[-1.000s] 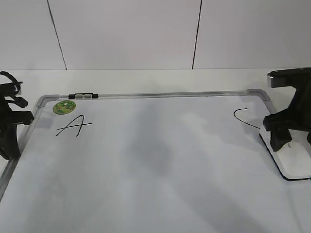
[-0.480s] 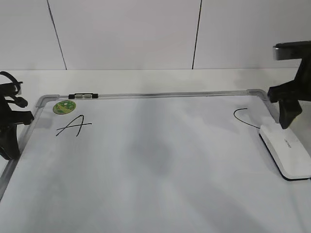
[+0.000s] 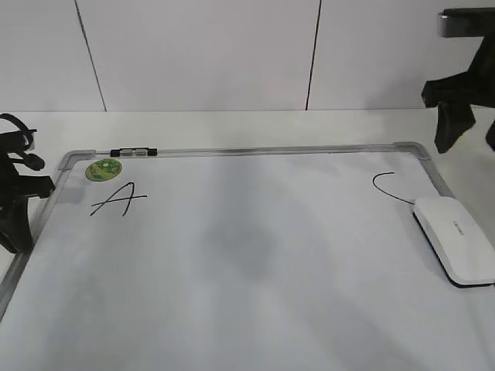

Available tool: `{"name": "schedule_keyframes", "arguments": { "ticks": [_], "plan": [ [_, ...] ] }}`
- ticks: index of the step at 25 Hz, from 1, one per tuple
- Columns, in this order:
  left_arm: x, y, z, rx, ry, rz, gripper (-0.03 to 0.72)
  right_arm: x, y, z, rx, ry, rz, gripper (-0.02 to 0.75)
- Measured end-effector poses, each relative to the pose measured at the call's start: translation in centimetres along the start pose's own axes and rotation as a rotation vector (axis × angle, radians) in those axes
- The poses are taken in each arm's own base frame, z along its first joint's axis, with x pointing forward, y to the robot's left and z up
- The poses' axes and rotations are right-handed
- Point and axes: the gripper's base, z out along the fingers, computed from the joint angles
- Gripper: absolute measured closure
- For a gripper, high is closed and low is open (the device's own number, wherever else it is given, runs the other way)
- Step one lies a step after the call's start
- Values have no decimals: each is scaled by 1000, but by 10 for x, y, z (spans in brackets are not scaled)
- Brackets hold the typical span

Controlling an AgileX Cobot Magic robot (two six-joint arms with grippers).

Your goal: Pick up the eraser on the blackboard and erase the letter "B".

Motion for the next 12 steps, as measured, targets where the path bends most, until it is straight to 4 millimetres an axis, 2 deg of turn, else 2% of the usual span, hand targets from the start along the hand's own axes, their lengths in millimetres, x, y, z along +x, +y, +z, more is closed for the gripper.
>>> {"name": "schedule_keyframes", "arguments": {
  "ticks": [8, 12],
  "plan": [
    [-2, 0, 0, -4, -25, 11, 575, 8, -2, -34, -26, -89, -3, 218],
    [-9, 2, -11, -44, -55, 17, 531, 16, -5, -54, -35, -139, -10, 218]
  ]
}}
